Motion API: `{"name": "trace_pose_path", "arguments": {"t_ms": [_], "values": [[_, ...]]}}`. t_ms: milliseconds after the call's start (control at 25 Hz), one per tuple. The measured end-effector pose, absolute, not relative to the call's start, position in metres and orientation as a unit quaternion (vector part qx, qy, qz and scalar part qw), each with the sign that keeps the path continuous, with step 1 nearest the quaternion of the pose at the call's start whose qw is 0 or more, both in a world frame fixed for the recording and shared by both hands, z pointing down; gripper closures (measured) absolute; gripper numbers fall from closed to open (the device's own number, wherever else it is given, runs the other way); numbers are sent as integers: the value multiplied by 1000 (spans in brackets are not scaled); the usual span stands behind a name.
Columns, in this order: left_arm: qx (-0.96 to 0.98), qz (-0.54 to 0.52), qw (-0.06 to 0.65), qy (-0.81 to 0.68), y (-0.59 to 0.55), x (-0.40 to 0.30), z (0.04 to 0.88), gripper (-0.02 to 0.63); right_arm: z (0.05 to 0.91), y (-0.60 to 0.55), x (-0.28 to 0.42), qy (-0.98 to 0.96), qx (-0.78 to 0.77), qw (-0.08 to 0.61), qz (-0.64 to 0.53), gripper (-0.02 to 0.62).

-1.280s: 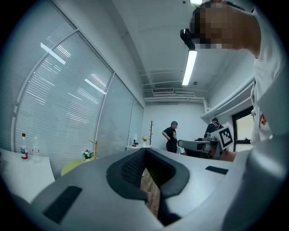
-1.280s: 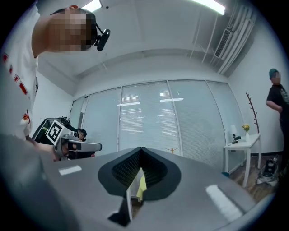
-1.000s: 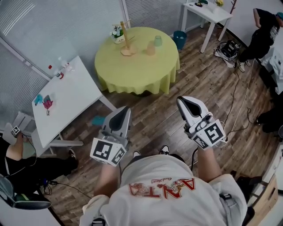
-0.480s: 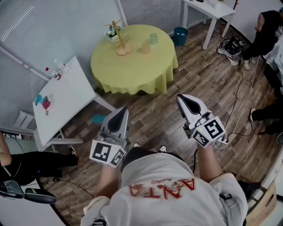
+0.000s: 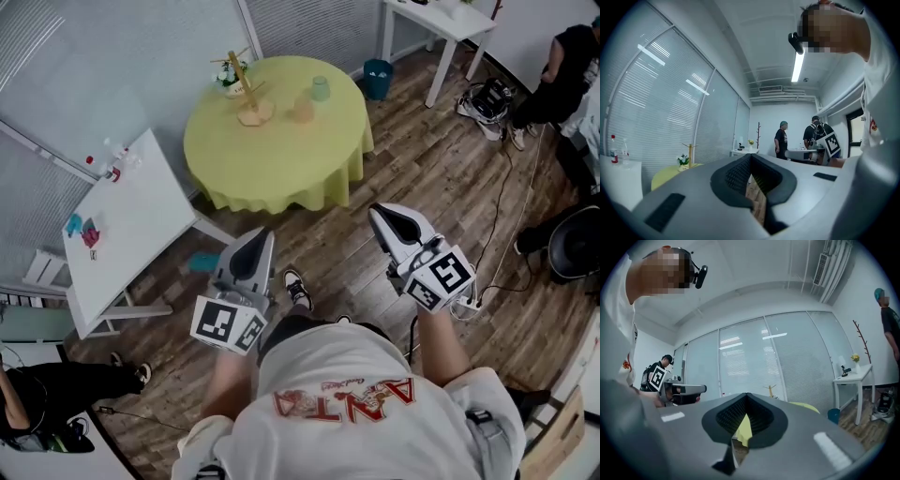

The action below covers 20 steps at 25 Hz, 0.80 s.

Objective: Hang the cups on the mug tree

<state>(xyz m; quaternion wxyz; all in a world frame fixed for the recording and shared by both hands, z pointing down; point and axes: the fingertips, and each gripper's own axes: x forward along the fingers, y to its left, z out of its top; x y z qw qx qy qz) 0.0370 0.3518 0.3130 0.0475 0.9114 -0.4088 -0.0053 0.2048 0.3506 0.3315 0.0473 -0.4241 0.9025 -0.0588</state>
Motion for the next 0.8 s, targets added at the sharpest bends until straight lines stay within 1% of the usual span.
{"name": "trace_pose_path", "arguments": {"t_ms": [280,800], "values": [[913,-23,57,-402,289,15,315,598,327,287,180,904,-425,19,-49,595],[911,-32,80,-404,158,-89,323,598,326,158,75,902,-427,-21,-52,595]]}}
